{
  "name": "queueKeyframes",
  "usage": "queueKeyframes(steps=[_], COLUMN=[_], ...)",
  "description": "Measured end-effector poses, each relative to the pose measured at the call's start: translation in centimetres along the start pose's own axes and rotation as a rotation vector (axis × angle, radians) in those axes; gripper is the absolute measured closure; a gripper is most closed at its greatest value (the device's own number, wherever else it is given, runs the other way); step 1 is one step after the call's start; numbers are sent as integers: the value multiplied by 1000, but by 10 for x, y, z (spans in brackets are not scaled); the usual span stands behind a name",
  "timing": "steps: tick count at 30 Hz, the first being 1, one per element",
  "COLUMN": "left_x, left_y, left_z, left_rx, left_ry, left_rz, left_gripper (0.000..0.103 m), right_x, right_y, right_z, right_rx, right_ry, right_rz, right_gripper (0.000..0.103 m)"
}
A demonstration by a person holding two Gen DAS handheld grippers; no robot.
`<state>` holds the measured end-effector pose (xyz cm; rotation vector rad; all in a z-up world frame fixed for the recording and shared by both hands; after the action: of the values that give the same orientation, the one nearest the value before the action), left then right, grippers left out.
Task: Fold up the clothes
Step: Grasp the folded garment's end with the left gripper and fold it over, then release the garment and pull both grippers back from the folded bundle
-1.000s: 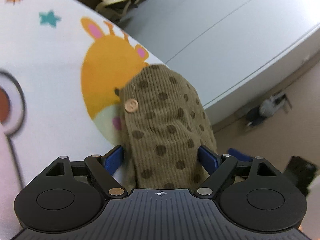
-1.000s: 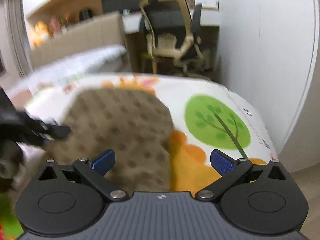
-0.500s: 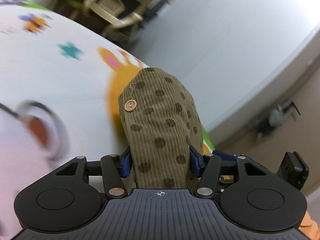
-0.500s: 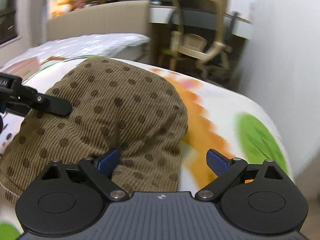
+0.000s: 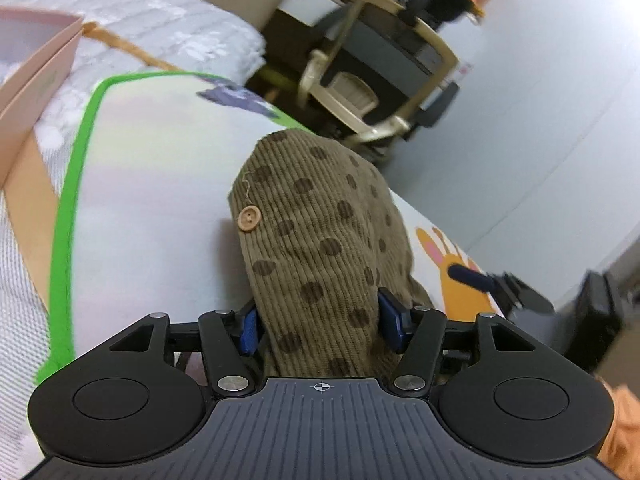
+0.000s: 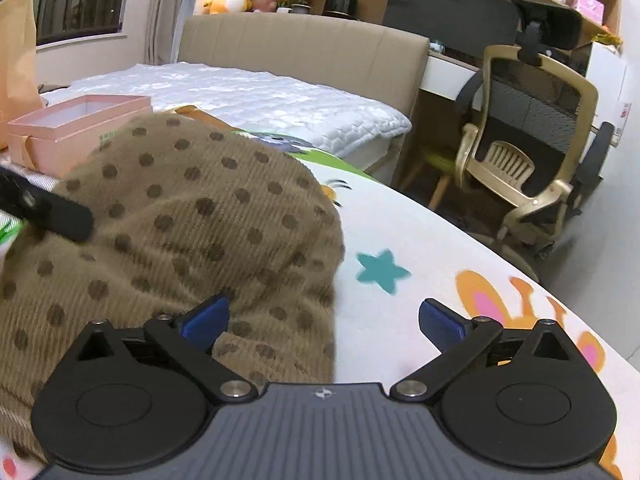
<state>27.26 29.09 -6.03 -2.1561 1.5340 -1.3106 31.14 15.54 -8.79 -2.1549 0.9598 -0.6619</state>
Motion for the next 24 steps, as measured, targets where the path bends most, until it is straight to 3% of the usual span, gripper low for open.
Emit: queueKeyframes(steps=[3, 7, 10, 13, 16, 18, 19, 22, 24], left_x=[10, 27, 40, 46, 42, 36, 35, 41, 45], left_y=[-8, -31, -50, -61, -69, -67, -66, -64, -63], left_z=[-11, -24, -15, 19, 49, 65, 72, 63, 43], left_rx=[25, 137, 175, 107, 44, 18, 11, 26, 57], left_ry=[-5, 3, 43, 21, 55, 22, -4, -31, -24], left_rz=[60, 97, 129, 177, 158, 163, 178, 213, 215], left_gripper=[37, 37, 38, 42, 43, 60, 62, 55, 42], right_x=[8, 9, 4, -1, -5, -6, -6, -2, 3], right_y=[16, 29, 35, 42, 50, 52, 51, 46, 41], right_z=[-8, -23, -33, -42, -51, -55, -57, -66, -76], right_rx=[-13, -21, -20, -27, -37, -37, -36, -14, 21], right_ry=[6, -5, 5, 5, 1, -10, -12, -23, -42], right_rz=[46, 60, 56, 57, 35, 13, 5, 6, 31], right_gripper=[2, 2, 2, 2, 2, 2, 2, 2, 2])
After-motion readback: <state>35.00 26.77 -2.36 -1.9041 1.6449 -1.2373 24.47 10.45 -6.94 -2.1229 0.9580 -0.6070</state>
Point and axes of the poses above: each gripper's, at about its wrist camera, not at the fingertips, and z roughly the way its jaws point, x to its right, y to its underside, the point moved 6 cm from there along z, roughly the way its jaws point, and after that the axes turned 5 degrees about -x, right-handed, at the moved point
